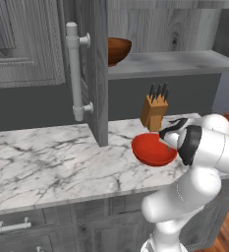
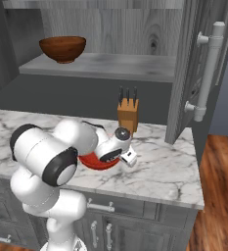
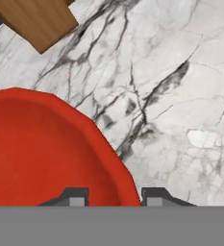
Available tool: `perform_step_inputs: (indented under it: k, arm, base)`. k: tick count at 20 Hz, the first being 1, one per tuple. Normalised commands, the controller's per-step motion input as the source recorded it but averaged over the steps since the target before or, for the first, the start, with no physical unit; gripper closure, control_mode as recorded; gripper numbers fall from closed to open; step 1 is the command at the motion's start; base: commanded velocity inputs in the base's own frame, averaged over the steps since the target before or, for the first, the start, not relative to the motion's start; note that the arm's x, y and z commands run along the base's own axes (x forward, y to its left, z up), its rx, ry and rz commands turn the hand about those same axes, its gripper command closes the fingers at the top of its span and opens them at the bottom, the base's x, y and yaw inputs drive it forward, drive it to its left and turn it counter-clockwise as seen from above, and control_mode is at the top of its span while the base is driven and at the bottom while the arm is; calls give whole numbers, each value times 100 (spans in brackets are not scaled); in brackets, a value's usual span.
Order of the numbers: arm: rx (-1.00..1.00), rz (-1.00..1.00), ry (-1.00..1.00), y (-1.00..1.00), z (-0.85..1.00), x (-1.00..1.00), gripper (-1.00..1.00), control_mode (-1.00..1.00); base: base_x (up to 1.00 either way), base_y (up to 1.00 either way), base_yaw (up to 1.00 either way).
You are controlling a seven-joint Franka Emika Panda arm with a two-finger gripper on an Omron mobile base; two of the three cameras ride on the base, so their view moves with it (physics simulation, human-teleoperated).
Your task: Open the cabinet. Pick the bowls from the counter and place them in the cabinet. Then close the cabinet.
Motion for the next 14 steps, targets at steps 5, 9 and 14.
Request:
perform_step_inputs:
  k: [5, 9, 14]
  arm:
    - [0, 0, 0, 0, -14, 6, 100, -100]
    - [0, 0, 0, 0, -1, 0, 100, -100]
    - [0, -4, -9, 0, 24, -19, 100, -100]
  base:
    - [0, 0, 0]
    - [0, 0, 0]
    - [0, 0, 0]
